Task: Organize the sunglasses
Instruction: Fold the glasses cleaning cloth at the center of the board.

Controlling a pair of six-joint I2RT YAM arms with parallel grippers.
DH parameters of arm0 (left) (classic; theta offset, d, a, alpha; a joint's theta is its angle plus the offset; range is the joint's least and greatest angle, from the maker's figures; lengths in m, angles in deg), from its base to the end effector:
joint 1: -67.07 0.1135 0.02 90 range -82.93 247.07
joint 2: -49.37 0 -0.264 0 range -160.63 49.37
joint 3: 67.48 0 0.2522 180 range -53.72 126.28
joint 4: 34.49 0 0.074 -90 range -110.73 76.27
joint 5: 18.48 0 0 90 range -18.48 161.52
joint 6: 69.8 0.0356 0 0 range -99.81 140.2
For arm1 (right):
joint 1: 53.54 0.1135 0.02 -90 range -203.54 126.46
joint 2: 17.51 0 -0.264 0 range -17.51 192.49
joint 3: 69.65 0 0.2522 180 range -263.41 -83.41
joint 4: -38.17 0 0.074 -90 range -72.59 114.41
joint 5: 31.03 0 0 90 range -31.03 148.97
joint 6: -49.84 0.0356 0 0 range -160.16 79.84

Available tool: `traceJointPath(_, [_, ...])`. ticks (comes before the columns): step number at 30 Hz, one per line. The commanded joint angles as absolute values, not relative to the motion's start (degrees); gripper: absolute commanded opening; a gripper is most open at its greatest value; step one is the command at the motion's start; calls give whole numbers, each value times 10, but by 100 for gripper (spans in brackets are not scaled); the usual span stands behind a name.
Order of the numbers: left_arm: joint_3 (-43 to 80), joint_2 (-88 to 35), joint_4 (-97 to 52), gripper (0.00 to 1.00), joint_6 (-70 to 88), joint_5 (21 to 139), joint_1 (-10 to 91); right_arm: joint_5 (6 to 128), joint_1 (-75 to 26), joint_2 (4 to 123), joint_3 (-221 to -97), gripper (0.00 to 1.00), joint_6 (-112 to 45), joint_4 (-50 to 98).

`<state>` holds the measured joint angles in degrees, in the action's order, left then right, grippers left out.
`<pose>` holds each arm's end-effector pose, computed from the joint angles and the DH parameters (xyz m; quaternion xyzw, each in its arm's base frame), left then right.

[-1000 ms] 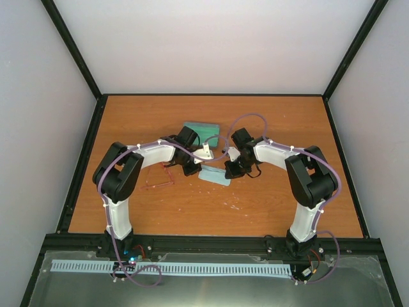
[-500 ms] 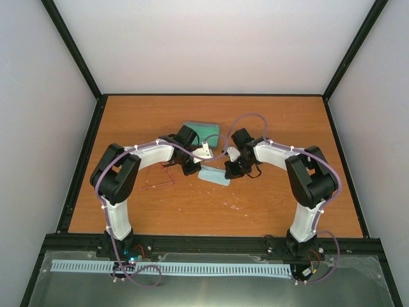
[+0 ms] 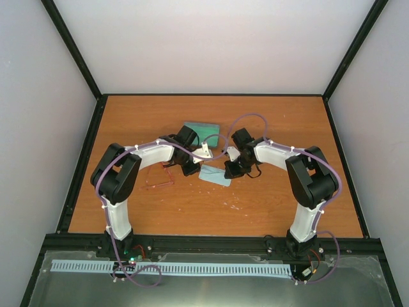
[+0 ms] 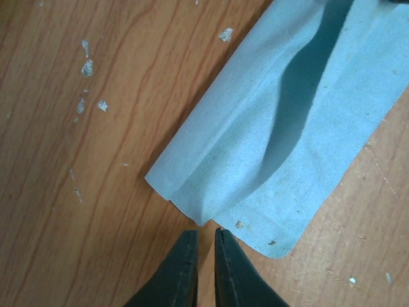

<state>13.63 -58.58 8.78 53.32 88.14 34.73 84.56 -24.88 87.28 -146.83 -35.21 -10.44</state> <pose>0.3014 -0.2029 0.1491 0.5480 0.8064 -0.1412 0.1719 0.2876 0.1747 0.1488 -0.2249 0.9420 0.2443 0.0484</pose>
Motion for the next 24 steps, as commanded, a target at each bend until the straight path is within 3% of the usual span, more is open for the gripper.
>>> traceJointPath(1, [150, -603, 77, 14, 526, 874, 342, 849, -243, 867, -1469, 3, -354, -98])
traceJointPath(9, [153, -618, 63, 17, 522, 878, 342, 850, -243, 869, -1470, 3, -354, -98])
traceJointPath(17, [154, -620, 66, 1, 521, 890, 342, 849, -243, 869, -1468, 3, -355, -101])
traceJointPath(24, [152, -606, 70, 1, 524, 891, 342, 843, -243, 867, -1470, 3, -356, -102])
